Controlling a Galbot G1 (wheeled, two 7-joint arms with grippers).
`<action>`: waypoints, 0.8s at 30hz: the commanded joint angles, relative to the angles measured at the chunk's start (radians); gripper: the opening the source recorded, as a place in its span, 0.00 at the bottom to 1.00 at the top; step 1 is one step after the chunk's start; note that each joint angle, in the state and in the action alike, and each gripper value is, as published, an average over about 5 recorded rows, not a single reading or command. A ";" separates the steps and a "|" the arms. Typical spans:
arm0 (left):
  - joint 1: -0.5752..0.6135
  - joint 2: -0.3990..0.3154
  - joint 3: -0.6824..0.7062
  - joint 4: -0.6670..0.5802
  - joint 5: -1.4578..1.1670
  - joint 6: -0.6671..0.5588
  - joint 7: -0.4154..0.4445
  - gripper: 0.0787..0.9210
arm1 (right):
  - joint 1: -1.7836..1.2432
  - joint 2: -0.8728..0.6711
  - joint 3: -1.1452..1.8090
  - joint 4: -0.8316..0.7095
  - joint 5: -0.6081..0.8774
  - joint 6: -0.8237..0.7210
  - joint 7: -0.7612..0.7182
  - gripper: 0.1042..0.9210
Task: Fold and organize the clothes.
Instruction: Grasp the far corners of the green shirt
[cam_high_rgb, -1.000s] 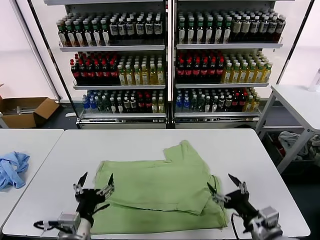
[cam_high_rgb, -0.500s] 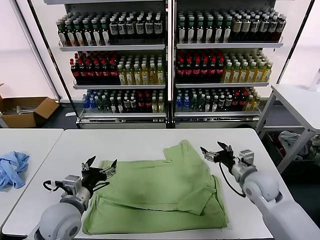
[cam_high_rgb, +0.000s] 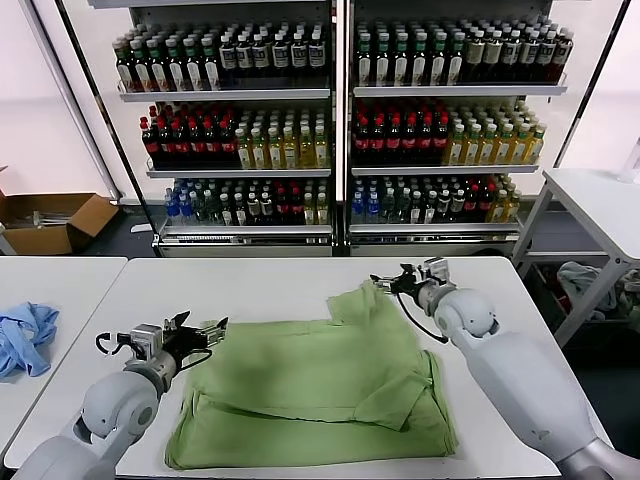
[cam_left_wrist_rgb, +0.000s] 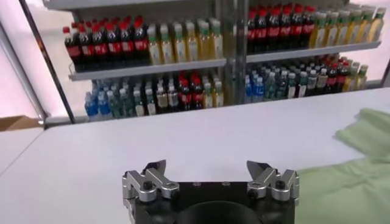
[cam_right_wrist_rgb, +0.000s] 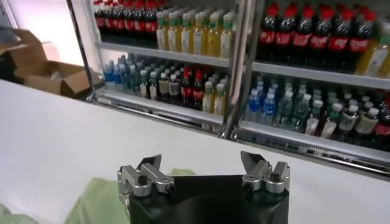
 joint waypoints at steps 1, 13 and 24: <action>-0.048 0.000 0.017 0.136 -0.021 0.020 0.045 0.88 | 0.082 0.050 -0.072 -0.110 -0.026 -0.018 -0.011 0.88; -0.116 -0.036 0.024 0.245 -0.025 0.018 0.096 0.88 | 0.055 0.051 -0.058 -0.100 -0.063 -0.017 -0.023 0.88; -0.126 -0.056 0.026 0.287 -0.019 0.017 0.137 0.88 | 0.026 0.053 -0.047 -0.101 -0.066 -0.016 -0.029 0.88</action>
